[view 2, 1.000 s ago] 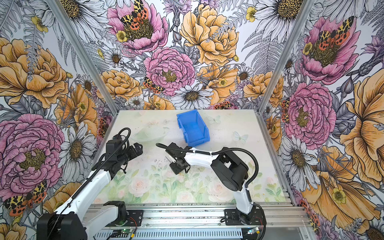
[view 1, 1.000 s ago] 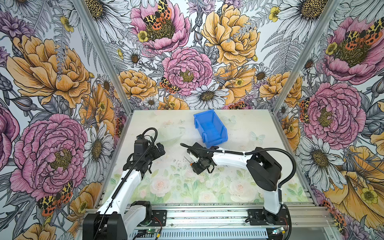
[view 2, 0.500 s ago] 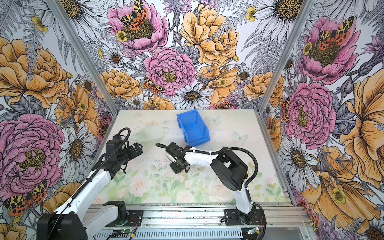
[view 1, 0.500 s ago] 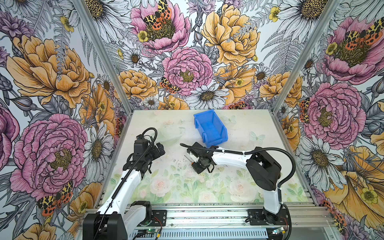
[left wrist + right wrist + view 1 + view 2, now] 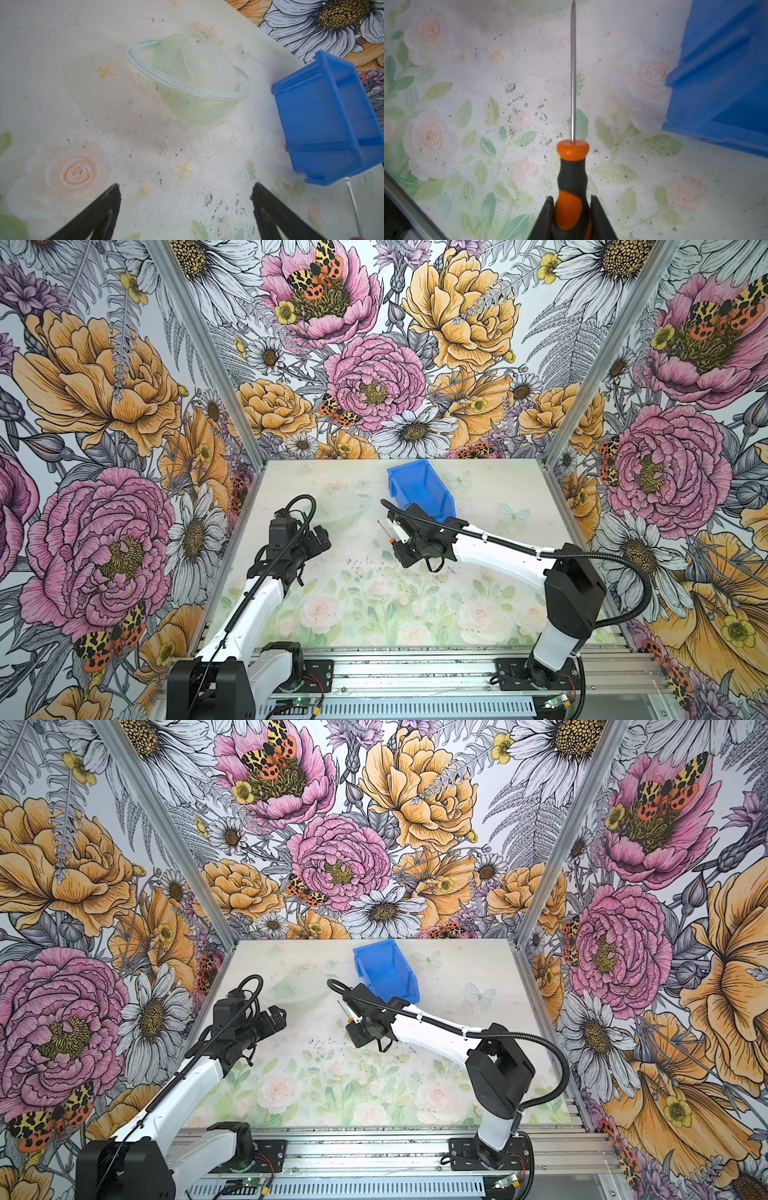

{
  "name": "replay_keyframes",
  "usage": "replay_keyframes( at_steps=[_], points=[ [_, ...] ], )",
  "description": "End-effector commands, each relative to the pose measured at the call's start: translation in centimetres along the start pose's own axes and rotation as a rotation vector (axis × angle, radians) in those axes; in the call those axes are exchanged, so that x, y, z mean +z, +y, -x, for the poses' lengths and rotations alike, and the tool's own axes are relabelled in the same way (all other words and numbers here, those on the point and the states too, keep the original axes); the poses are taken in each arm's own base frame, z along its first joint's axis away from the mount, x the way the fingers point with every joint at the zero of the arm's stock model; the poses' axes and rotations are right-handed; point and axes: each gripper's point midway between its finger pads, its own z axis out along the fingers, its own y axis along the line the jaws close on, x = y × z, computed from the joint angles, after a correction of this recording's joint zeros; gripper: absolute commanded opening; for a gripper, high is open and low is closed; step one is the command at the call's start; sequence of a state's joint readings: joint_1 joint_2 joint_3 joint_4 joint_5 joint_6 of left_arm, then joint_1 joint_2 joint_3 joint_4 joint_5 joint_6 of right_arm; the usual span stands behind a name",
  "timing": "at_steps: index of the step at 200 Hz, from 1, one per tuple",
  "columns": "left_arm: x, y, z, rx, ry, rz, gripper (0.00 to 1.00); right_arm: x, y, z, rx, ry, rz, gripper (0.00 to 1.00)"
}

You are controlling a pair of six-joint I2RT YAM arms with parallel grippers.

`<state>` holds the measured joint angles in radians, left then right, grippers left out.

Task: Put the screwdriver in the bin
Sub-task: 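Lift the screwdriver with the right gripper and carry it over the blue bin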

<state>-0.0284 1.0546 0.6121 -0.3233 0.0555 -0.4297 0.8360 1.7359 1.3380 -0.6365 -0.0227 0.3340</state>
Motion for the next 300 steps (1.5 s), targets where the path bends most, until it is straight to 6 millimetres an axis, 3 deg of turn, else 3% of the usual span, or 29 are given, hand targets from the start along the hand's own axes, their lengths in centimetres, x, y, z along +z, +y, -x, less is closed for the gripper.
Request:
replay_keyframes(
  at_steps=[1,37,62,97,143,165,216,261,300],
  points=[
    [-0.4,-1.9,2.3,0.054,-0.056,-0.059,0.99,-2.1,-1.6,1.6,0.076,-0.068,-0.022,0.0],
    [-0.5,-3.1,2.4,0.087,-0.062,-0.101,0.99,-4.8,-6.0,4.8,0.182,-0.161,-0.064,0.0],
    [-0.5,-4.1,2.0,0.109,-0.054,-0.137,0.99,-5.1,-9.2,6.1,0.241,-0.186,-0.095,0.0],
    [-0.4,-4.7,1.6,0.127,-0.054,-0.145,0.98,-3.7,-13.2,7.8,0.319,-0.187,-0.145,0.0],
    [-0.6,-4.6,2.1,0.128,-0.067,-0.131,0.99,-1.1,-15.7,10.9,0.298,-0.191,-0.161,0.0],
    [-0.8,-4.6,2.3,0.133,-0.073,-0.125,0.99,-0.1,-16.5,11.6,0.306,-0.19,-0.162,0.0],
    [-0.6,-4.5,2.3,0.131,-0.074,-0.118,0.99,2.9,-17.1,10.5,0.325,-0.133,-0.165,0.0],
    [-0.4,-4.7,2.5,0.127,-0.076,-0.124,0.99,3.9,-17.2,10.2,0.325,-0.117,-0.166,0.0],
    [-0.7,-5.0,2.9,0.125,-0.086,-0.134,0.98,3.8,-17.2,10.2,0.324,-0.118,-0.168,0.15]
  ],
)
